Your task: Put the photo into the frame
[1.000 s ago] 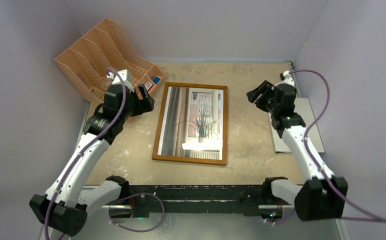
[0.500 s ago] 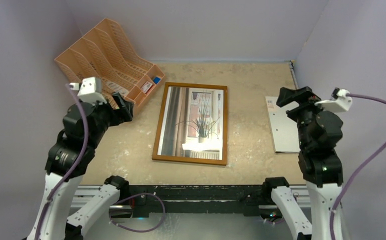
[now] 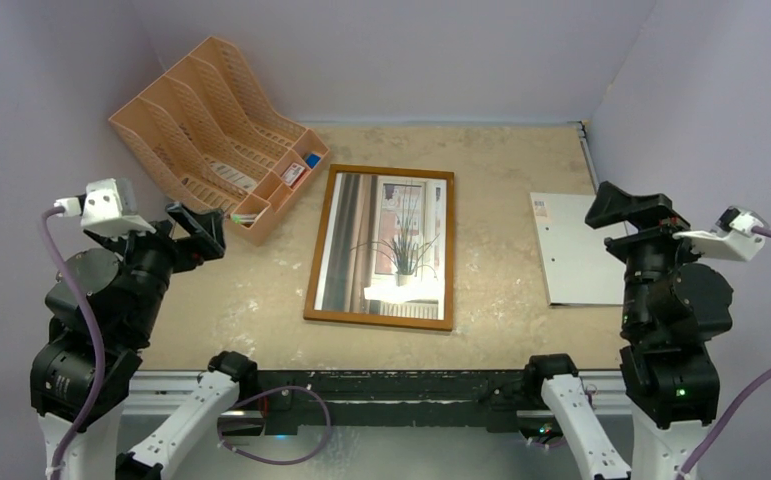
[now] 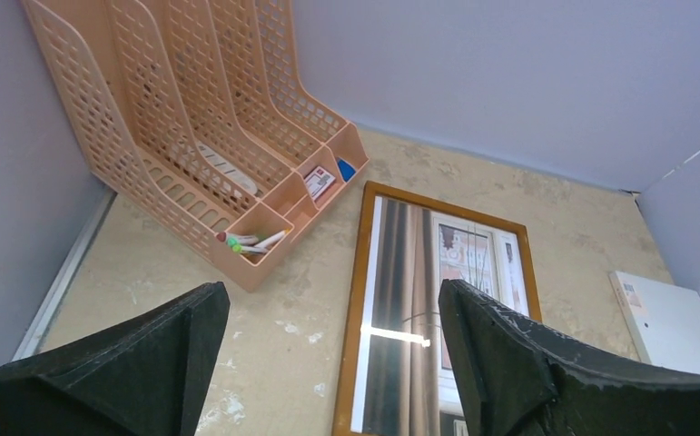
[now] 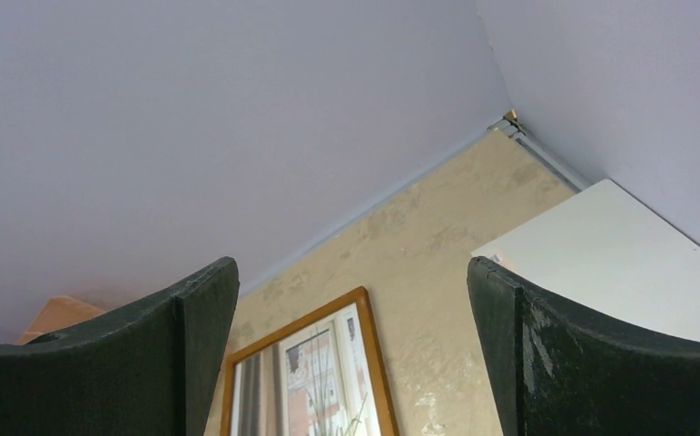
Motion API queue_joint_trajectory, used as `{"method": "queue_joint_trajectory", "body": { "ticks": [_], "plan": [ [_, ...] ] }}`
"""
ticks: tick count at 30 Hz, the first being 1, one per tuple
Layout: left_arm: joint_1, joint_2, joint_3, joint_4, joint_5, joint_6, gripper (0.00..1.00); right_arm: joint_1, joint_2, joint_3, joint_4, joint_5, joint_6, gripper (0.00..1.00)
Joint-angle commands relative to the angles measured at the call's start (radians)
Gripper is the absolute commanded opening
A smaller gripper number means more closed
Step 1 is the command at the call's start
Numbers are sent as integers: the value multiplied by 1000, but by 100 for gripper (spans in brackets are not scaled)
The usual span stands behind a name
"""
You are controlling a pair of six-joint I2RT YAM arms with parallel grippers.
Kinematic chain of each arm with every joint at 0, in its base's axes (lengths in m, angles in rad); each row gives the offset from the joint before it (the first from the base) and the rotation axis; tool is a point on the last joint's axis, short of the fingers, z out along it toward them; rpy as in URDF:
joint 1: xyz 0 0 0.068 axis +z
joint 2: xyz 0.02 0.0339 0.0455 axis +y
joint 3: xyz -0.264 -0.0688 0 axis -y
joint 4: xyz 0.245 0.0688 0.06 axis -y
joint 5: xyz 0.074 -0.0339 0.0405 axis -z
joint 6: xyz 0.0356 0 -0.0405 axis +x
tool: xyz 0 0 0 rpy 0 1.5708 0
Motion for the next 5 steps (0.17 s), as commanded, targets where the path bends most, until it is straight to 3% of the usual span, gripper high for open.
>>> {"method": "queue_joint_trajectory", "body": {
  "ticks": [1,5],
  "plan": [
    [7,-9,43,-35,-35,15,91,-2,-12,35,-11,44,2,97],
    [7,23,64,-79,-35,5,92,-3,-7,39,-20,43,7,96]
  ]
}}
